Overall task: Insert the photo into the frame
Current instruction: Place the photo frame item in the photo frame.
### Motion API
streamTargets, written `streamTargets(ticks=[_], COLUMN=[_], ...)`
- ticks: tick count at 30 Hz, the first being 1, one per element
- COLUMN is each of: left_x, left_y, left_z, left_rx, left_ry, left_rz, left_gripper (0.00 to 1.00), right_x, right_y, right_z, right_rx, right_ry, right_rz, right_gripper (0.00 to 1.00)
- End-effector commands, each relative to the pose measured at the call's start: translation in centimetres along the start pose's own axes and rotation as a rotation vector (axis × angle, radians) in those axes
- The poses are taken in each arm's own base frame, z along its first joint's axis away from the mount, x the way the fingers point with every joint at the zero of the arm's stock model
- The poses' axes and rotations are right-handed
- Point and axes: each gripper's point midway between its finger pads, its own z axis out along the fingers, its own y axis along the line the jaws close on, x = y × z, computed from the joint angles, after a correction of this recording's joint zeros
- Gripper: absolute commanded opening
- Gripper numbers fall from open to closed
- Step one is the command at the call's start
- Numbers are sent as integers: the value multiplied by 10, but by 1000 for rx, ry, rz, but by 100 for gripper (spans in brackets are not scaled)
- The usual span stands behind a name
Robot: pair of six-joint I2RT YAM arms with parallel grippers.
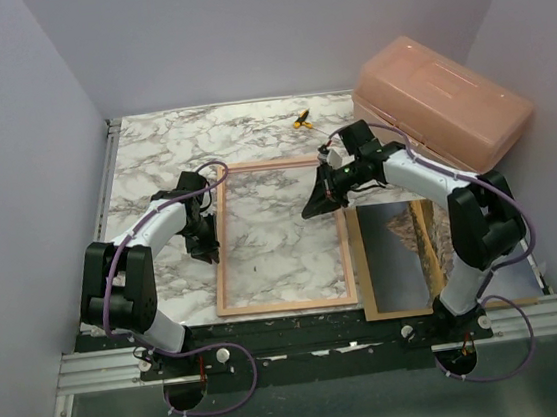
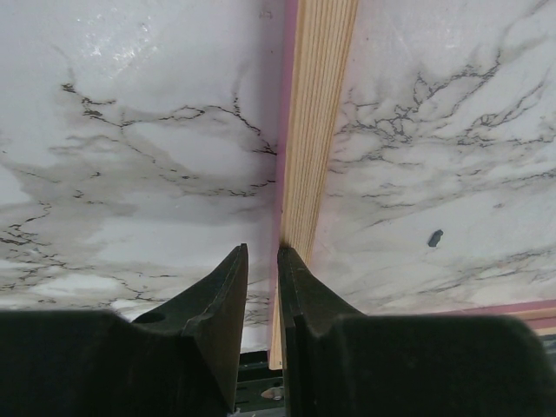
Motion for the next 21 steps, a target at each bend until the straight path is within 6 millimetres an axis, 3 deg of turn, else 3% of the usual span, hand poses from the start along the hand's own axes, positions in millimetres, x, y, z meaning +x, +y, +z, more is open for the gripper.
streamTargets(ticks=[1, 11, 21], left_x=[7, 7, 7], left_y=[-1, -1, -2], left_z=[13, 13, 14], left_rx=[-13, -12, -9], left_ry=[38, 40, 43], left_rz=[16, 14, 17], left_gripper=[22, 22, 22], right_x=[14, 14, 4], right_y=[-19, -54, -59], right_z=[12, 7, 6], right_rx=[110, 304, 343], right_ry=[88, 107, 68], right_rz=[-58, -50, -85], right_gripper=[1, 0, 0])
